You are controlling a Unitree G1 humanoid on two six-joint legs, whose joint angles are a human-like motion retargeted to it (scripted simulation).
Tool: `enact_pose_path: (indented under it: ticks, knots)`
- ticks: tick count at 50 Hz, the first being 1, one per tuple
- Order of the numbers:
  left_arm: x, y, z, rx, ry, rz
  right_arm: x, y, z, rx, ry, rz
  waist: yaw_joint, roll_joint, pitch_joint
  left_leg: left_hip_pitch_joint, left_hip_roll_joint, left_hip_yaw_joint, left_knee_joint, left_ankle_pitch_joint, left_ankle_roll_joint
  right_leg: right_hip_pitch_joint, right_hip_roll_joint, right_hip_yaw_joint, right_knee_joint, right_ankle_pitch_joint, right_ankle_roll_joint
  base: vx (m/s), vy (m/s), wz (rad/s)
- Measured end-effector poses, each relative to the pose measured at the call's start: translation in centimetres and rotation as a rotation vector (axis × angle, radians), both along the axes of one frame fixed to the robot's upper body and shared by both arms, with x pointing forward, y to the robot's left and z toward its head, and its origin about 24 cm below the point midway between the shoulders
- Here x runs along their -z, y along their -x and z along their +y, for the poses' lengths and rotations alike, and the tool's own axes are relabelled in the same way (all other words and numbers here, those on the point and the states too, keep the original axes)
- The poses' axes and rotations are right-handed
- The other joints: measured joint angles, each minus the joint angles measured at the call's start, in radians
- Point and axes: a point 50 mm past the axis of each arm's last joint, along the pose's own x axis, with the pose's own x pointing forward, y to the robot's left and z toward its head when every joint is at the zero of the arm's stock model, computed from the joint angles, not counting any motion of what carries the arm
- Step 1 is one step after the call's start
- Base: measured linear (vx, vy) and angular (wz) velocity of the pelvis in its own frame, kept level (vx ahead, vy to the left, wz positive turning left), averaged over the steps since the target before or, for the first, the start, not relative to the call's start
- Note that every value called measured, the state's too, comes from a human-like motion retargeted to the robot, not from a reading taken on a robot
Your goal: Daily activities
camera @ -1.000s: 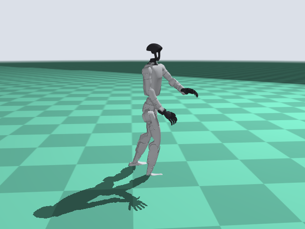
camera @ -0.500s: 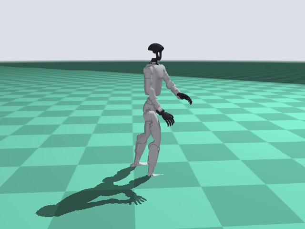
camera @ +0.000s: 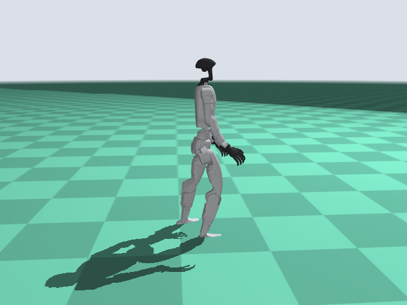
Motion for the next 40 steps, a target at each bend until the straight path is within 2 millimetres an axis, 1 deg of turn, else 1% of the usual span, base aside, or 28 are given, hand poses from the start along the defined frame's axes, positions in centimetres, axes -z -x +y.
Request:
enact_pose_path:
  ticks: [2,3,4,5,7,8,12,17,20,24,28,33,37,40]
  knots:
    - [-0.4,-0.8,1.7,-0.02,-0.04,-0.007,-0.6,-1.3,-1.0,-0.01,0.017,-0.023,0.002,0.011,0.002,-0.025,0.016,-0.043,0.04,-0.052,-0.006,0.048,0.012,-0.04,-0.076,0.001,-0.004,0.06,0.01,0.87]
    - [-0.3,-0.8,1.9,-0.032,-0.044,-0.001,-0.7,-1.5,-1.0,-0.018,0.017,-0.022,0.008,0.016,0.008,-0.029,0.024,-0.057,0.042,-0.054,-0.01,0.067,0.017,-0.057,-0.106,0.013,-0.008,-0.03,0.0,0.78]
    - [0.0,-0.1,1.5,-0.044,-0.036,0.019,-0.3,-0.9,-0.6,-0.026,0.014,-0.003,0.019,0.011,0.01,-0.024,0.02,-0.062,0.025,-0.028,-0.012,0.058,0.005,-0.065,-0.081,0.014,-0.009,-0.17,-0.02,0.59]
    - [0.6,1.0,0.7,-0.056,-0.022,0.047,0.2,0.2,0.1,-0.036,0.009,0.025,0.033,0.001,0.009,-0.015,0.01,-0.063,-0.003,0.013,-0.013,0.036,-0.015,-0.07,-0.029,0.011,-0.01,-0.11,-0.01,0.65]
    - [0.1,-0.2,1.9,-0.064,-0.049,0.025,-0.3,-0.9,-1.0,-0.046,0.028,0.014,0.034,0.011,0.009,-0.041,0.023,-0.099,0.04,-0.044,-0.021,0.079,0.002,-0.105,-0.102,0.011,-0.014,0.02,0.0,0.82]
    - [0.0,-0.6,1.9,-0.069,-0.047,0.021,-0.3,-1.0,-1.0,-0.052,0.029,0.018,0.038,0.016,0.014,-0.045,0.03,-0.111,0.043,-0.048,-0.025,0.096,0.008,-0.122,-0.13,0.023,-0.017,-0.01,0.0,0.79]
    - [-0.1,-1.6,1.5,-0.074,-0.03,0.003,-0.2,-1.0,-1.3,-0.066,0.035,0.043,0.058,0.033,0.029,-0.05,0.043,-0.141,0.045,-0.06,-0.035,0.148,0.025,-0.181,-0.217,0.069,-0.025,-0.08,0.02,0.71]
    - [-0.3,-2.7,0.3,-0.066,0.002,-0.029,-0.1,-0.8,-1.7,-0.065,0.039,0.063,0.075,0.046,0.042,-0.029,0.024,-0.148,0.044,-0.105,-0.026,0.186,0.031,-0.244,-0.284,0.114,-0.029,-0.11,0.05,0.66]
    - [-0.3,-3.0,-0.4,-0.062,0.023,-0.038,-0.2,-1.0,-1.9,-0.056,0.036,0.063,0.083,0.05,0.053,-0.012,0.008,-0.151,0.044,-0.135,-0.018,0.198,0.029,-0.274,-0.307,0.135,-0.028,-0.13,0.07,0.57]
    - [-0.2,-2.8,-1.1,-0.055,0.032,-0.032,-0.5,-1.7,-2.2,-0.041,0.028,0.047,0.091,0.056,0.07,-0.009,-0.006,-0.165,0.044,-0.16,-0.012,0.198,0.021,-0.308,-0.317,0.157,-0.026,-0.15,0.08,0.49]
    - [0.0,-2.8,-1.4,-0.039,0.025,-0.027,-1.3,-3.2,-2.4,-0.029,0.02,0.005,0.094,0.062,0.085,-0.029,-0.017,-0.182,0.043,-0.167,-0.011,0.177,0.005,-0.337,-0.305,0.172,-0.025,-0.17,0.09,0.43]
    - [0.0,-2.8,-1.7,-0.021,0.021,-0.023,-3.0,-6.0,-2.4,-0.031,0.012,-0.085,0.101,0.065,0.1,-0.074,-0.037,-0.198,0.041,-0.158,-0.01,0.122,-0.029,-0.365,-0.258,0.18,-0.028,-0.17,0.09,0.34]
    - [0.1,-2.7,-2.0,-0.014,0.027,-0.023,-4.6,-8.3,-1.9,-0.059,0.006,-0.162,0.109,0.063,0.109,-0.114,-0.059,-0.207,0.039,-0.142,-0.009,0.065,-0.067,-0.381,-0.202,0.183,-0.031,-0.15,0.08,0.26]
    - [0.0,-2.7,-2.2,-0.011,0.035,-0.029,-5.5,-9.6,-1.2,-0.094,-0.002,-0.205,0.115,0.057,0.114,-0.143,-0.079,-0.212,0.038,-0.126,-0.007,0.018,-0.097,-0.386,-0.156,0.187,-0.028,-0.13,0.08,0.24]
